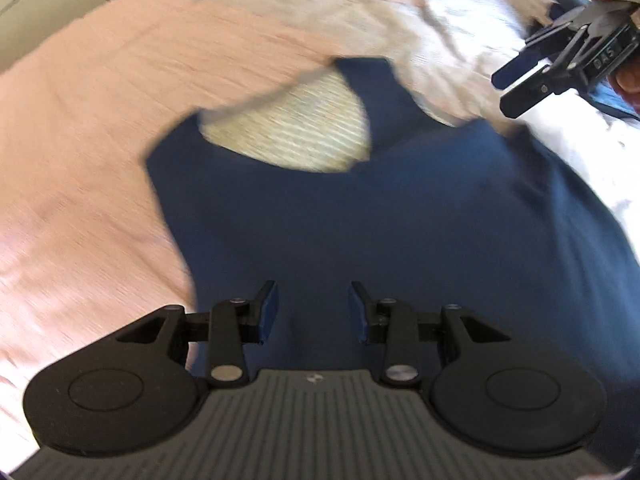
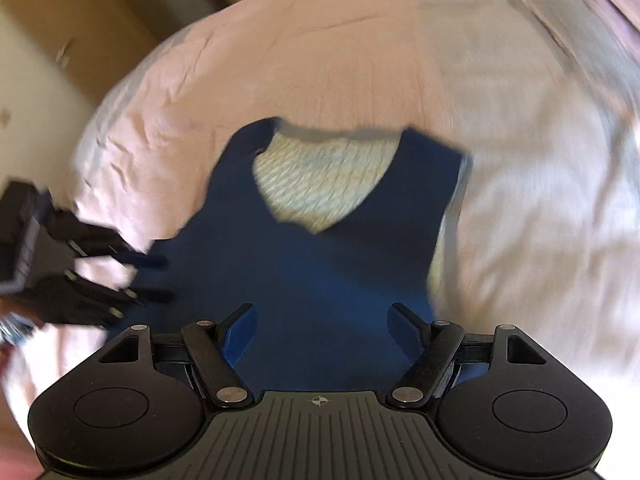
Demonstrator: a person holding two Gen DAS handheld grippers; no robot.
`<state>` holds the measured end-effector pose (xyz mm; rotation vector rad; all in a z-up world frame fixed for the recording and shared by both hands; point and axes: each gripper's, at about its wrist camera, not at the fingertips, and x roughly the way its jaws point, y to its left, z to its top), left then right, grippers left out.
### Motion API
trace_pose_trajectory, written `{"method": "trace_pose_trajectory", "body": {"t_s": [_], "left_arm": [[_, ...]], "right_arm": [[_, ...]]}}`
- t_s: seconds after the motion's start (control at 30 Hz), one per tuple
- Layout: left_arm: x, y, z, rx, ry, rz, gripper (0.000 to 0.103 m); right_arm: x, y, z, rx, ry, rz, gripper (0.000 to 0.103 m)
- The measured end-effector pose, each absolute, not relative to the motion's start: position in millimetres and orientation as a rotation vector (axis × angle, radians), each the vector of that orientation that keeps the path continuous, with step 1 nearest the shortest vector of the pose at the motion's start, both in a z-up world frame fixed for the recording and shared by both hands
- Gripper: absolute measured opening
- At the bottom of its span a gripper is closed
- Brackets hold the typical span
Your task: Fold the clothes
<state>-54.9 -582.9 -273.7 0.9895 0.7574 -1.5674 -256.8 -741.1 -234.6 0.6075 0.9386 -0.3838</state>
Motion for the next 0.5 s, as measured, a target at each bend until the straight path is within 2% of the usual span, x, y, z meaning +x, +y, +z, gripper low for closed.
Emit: {"method": "trace_pose_trajectory", "body": {"t_s": [0.1, 0.27, 0.5], "left_arm": [[-32, -612, -270, 1.016, 0.699, -1.519, 0.041], [0, -661, -278, 1.062, 0.622, -1.463, 0.041], [28, -713, -302, 1.120, 0.556, -1.494, 0.043]], "right_arm": [[-231, -784, -241, 0.474, 0.999, -0.342, 0.075], [-193, -841, -257, 0.324, 1.039, -0.288, 0.075], [-164, -871, -298, 0.228, 1.123, -0.195, 0.075]]}}
